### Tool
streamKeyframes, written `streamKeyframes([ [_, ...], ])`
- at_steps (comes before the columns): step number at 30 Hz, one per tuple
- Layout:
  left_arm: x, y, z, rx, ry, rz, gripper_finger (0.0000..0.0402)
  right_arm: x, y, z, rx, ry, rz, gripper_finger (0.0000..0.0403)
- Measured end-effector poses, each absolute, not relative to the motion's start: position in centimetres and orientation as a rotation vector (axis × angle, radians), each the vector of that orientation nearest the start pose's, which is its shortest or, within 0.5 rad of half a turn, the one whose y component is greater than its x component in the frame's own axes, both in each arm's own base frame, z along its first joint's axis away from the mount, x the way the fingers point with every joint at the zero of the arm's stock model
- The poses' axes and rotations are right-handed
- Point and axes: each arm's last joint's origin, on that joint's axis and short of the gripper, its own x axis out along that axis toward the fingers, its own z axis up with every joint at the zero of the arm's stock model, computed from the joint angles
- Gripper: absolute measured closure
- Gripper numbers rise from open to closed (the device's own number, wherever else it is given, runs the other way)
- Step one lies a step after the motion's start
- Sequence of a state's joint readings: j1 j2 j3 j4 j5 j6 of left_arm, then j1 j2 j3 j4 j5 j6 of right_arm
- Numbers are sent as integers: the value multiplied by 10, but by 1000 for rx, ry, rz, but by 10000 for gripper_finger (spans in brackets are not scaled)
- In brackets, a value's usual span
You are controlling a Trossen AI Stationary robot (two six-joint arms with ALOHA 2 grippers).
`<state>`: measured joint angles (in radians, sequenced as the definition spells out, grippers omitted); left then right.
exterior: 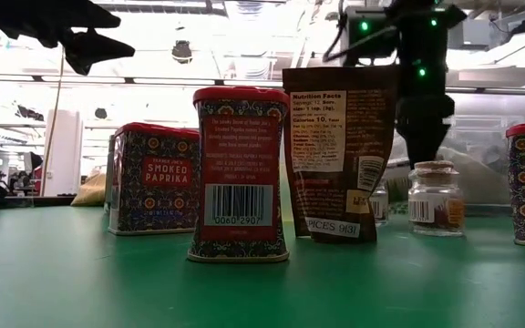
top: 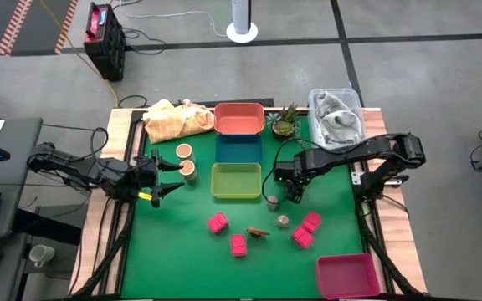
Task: Sort spices by type
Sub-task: Put the gold seasoning bottle into the pink bin
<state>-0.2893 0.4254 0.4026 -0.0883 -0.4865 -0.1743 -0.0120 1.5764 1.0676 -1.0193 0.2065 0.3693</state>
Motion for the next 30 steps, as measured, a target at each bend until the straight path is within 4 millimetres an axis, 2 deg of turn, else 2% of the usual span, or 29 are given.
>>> streamKeyframes([
  [8, 148, -21, 261, -95, 38, 329, 136, 287, -8, 245, -216, 1366, -410, 116],
  [15, 177, -18, 272, -117, 94, 242, 136, 300, -2, 277, -465, 1256, -387, 116],
  [22, 209, -9, 260, -191, 99, 262, 136, 316, 8, 289, -682, 1085, -471, 116],
  [27, 222, 2, 256, -241, 68, 254, 129, 325, 15, 296, -721, 974, -482, 116],
  [30, 226, 8, 256, -264, 37, 249, 110, 328, 19, 298, -732, 939, -474, 116],
])
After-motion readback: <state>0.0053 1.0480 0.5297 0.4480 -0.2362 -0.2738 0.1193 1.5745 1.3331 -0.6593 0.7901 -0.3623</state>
